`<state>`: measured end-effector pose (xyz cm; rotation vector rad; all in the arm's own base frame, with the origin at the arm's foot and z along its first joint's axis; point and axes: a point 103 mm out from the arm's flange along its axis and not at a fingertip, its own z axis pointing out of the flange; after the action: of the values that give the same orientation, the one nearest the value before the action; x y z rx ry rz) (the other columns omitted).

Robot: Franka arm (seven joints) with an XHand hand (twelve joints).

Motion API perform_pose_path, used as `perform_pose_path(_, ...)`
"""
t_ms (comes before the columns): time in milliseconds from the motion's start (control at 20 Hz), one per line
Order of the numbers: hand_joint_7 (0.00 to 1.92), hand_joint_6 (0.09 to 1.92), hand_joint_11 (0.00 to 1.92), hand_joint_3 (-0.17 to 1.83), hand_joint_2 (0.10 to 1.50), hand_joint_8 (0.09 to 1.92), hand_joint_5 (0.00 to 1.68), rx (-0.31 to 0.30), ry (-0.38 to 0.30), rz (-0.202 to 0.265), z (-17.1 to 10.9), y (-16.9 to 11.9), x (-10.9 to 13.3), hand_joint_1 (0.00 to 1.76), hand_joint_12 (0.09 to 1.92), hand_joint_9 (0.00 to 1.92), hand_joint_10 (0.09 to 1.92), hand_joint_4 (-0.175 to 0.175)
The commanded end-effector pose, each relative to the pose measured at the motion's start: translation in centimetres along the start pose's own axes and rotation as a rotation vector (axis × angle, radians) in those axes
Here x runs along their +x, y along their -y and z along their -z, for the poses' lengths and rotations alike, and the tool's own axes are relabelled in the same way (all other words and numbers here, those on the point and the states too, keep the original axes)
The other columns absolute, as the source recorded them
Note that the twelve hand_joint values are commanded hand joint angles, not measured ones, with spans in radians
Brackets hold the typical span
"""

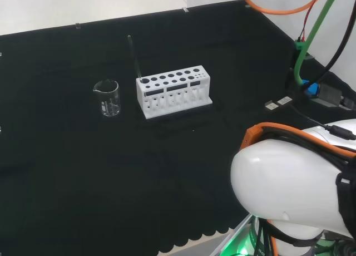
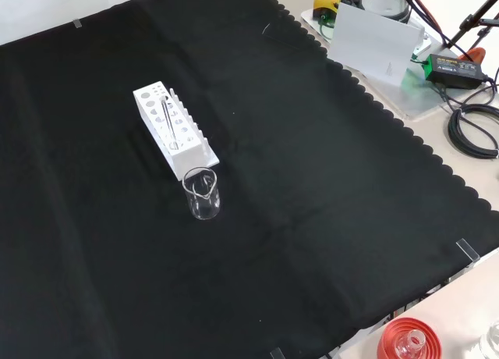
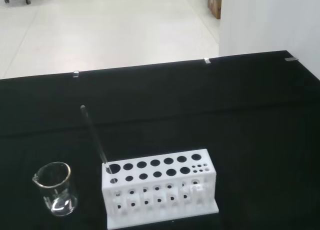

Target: Take the glass rod from the white test tube rack.

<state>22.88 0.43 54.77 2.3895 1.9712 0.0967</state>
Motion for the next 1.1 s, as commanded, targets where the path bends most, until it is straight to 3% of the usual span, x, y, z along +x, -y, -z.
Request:
perform_pose_path(50, 0.0, 0.09, 0.0, -0.15, 1.07, 0.36, 0.04, -0.001, -0.011, 0.016, 0.2, -0.3, 0.7, 0.51, 1.35, 0.0, 0.85, 0.005)
perform_pose_path(500, 0.0, 0.09, 0.07, -0.17, 1.08, 0.63, 0.09, 0.012, 0.025, 0.08, 1.0, -2.5, 3.2, 0.52, 1.5, 0.13, 0.92, -0.002)
perform_pose_path(1100, 0.07, 0.09, 0.18, -0.17, 1.09, 0.73, 0.16, 0.023, 0.0, 0.123, 1.8, -8.4, 5.7, 0.53, 1.47, 0.26, 0.91, -0.011)
